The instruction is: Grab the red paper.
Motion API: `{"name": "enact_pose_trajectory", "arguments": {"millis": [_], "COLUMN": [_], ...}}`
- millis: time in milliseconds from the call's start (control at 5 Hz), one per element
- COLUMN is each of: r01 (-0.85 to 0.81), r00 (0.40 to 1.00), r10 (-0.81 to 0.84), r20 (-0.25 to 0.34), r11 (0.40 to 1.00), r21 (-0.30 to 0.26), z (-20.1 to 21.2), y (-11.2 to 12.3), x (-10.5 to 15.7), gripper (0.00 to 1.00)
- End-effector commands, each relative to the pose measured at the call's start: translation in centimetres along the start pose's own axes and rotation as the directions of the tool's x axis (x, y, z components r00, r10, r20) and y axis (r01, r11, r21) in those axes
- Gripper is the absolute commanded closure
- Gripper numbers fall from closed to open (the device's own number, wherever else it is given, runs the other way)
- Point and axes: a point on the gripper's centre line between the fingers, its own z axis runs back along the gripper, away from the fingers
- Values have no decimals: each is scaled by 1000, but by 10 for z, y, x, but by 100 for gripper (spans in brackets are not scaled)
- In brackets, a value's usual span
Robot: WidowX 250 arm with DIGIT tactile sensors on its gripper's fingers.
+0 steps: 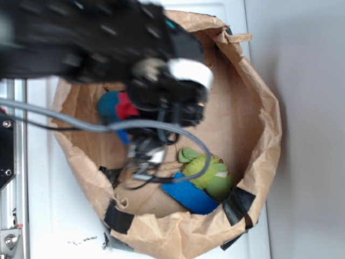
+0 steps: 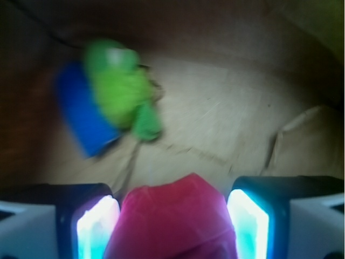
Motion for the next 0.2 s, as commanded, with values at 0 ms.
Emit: {"name": "enact_pose_trajectory", "arguments": {"millis": [0], "r01": [59], "r00": [992], "r10": [-59], "r20": [114], "r11": [998], "r21": [9], "z": [62], "y": [-8], "x": [-13], "gripper": [100]}}
